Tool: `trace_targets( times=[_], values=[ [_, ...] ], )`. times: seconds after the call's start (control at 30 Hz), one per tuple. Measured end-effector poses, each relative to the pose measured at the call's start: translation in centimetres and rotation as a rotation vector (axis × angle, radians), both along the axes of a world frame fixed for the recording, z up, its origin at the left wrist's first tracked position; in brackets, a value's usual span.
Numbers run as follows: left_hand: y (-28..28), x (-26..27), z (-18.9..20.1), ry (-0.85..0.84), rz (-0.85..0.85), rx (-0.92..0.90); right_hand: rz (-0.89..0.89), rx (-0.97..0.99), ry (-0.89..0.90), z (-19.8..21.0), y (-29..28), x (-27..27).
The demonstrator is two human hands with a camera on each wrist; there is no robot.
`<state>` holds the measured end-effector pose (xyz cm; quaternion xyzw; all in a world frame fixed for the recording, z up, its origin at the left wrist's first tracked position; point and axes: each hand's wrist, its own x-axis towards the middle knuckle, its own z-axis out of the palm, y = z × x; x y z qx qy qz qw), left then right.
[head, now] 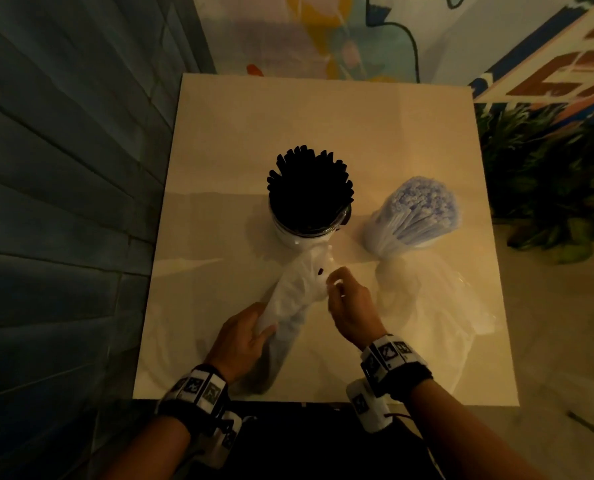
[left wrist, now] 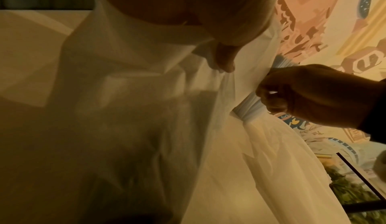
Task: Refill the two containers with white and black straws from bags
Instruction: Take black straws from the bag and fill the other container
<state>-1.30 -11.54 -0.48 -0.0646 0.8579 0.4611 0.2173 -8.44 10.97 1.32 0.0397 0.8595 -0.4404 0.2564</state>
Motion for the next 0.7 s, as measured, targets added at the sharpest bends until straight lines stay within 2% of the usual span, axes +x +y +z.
trace_targets(
  times=[0.07, 0.13, 0.17, 0.23, 0.33, 0.43, 0.5, 0.57, 0.6, 0.67, 0.7],
  values=[
    [-0.1, 0.0, 0.1, 0.004, -0.016, 0.002, -0.003, 0.082, 0.207, -0.3, 0.3, 0.2],
    [-0.2, 0.1, 0.0, -0.012, -0.042, 0.009, 0.153, 0.111, 0.365, -0.7, 0.6, 0.1],
    [-0.2, 0.1, 0.1, -0.016, -0.047, 0.011, 0.219, 0.078, 0.385, -0.7, 0.6, -0.1],
    [-0.2, 0.1, 0.1, -0.009, -0.049, 0.006, 0.259, -0.072, 0.294, 0.0, 0.5, -0.6],
    [-0.5, 0.4, 0.1, 0.004, -0.038, -0.011, 0.229, -0.235, 0.087, 0.1, 0.4, -0.9],
    [-0.1, 0.3, 0.9, -0.027, 0.017, -0.005, 0.099, -0.371, -0.105, -0.8, 0.5, -0.1],
    [0.2, 0.1, 1.6, -0.057, 0.055, -0.005, -0.052, -0.433, -0.200, -1.3, 0.2, 0.2],
    [0.2, 0.3, 1.6, -0.084, 0.130, -0.006, -0.192, -0.461, -0.264, -1.2, 0.6, 1.1],
    [0.1, 0.4, 1.5, -0.071, 0.160, 0.005, -0.200, -0.445, -0.295, -1.2, 0.7, 1.5],
    [0.1, 0.8, 1.3, 0.009, 0.194, 0.044, -0.080, -0.295, -0.316, -2.3, 0.9, 1.7],
    [0.3, 1.0, 0.9, 0.047, 0.190, 0.062, 0.071, -0.208, -0.360, -1.8, -0.2, 1.2]
  ],
)
